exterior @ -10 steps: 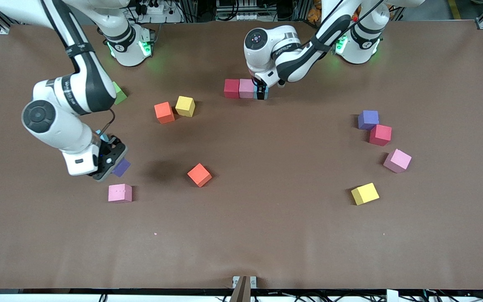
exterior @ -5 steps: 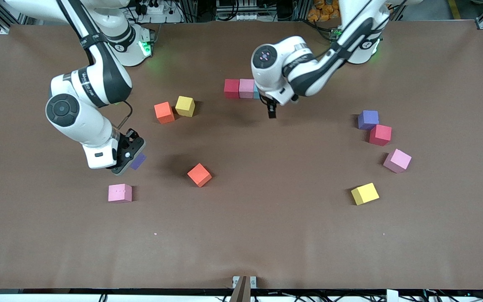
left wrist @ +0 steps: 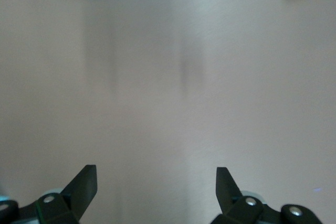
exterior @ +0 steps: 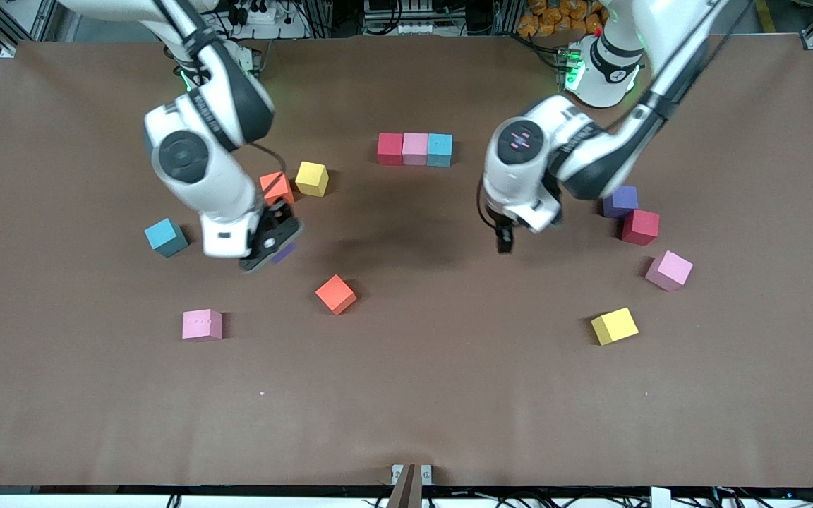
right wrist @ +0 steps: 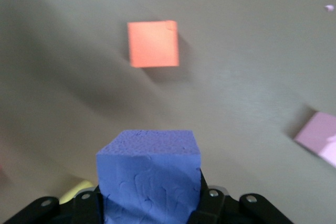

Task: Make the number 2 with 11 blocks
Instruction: 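Carry the purple cube toward the row while the left gripper grasps yellow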

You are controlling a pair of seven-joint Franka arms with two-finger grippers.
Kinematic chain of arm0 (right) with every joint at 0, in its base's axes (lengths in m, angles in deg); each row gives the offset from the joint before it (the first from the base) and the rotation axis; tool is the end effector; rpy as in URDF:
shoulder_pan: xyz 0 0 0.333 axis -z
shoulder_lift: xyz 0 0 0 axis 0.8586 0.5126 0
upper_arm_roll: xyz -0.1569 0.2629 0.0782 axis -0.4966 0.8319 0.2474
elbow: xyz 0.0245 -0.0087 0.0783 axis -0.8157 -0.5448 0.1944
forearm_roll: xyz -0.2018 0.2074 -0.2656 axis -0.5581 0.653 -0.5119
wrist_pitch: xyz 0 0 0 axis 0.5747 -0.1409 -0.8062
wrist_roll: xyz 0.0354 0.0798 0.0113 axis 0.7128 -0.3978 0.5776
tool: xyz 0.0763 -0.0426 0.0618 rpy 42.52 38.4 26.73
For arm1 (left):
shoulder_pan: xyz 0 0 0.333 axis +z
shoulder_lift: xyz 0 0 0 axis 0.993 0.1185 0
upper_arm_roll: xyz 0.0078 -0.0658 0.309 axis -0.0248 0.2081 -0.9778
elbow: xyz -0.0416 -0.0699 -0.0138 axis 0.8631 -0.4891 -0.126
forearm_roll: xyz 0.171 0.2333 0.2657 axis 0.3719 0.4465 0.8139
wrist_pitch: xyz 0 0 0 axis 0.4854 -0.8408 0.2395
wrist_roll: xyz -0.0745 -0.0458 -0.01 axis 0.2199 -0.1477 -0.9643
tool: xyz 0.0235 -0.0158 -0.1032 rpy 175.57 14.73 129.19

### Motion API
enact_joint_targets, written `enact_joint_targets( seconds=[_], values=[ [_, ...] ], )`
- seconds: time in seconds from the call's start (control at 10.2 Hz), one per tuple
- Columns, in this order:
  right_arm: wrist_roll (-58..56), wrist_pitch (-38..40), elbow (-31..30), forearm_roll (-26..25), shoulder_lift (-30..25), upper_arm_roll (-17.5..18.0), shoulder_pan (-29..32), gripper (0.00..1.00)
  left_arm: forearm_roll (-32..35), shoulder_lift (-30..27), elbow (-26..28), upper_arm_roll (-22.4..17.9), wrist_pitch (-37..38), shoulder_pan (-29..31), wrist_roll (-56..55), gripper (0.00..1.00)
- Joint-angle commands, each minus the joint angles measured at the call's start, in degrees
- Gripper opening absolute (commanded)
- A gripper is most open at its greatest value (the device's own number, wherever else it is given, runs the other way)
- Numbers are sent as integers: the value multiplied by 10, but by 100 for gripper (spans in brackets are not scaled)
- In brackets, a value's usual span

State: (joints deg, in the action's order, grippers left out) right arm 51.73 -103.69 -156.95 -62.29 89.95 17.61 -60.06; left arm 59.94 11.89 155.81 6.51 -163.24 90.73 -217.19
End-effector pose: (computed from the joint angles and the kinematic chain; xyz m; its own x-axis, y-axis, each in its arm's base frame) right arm 0.5267 0.2857 0.3701 0.7734 0.6333 -0.0280 0.6320 -0.7738 -0.0429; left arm 0.5112 -0.3235 0.3137 0.0265 0.9971 0.0717 0.9995 -0.0250 -0.0209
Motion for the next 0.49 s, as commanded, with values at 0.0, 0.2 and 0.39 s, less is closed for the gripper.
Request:
enact_joint_targets(
  seconds=[0.0,0.2,0.39],
  values=[
    [129,-17,-5,1,5,0,-58,35,9,47,-68,-8,14,30,128,100],
    [258,-22,14,1,23,-3,-116,35,16,70,-90,-38,13,36,212,100],
    [395,-99,17,1,58,-3,-168,35,14,93,-106,-68,12,39,346,100]
  ],
)
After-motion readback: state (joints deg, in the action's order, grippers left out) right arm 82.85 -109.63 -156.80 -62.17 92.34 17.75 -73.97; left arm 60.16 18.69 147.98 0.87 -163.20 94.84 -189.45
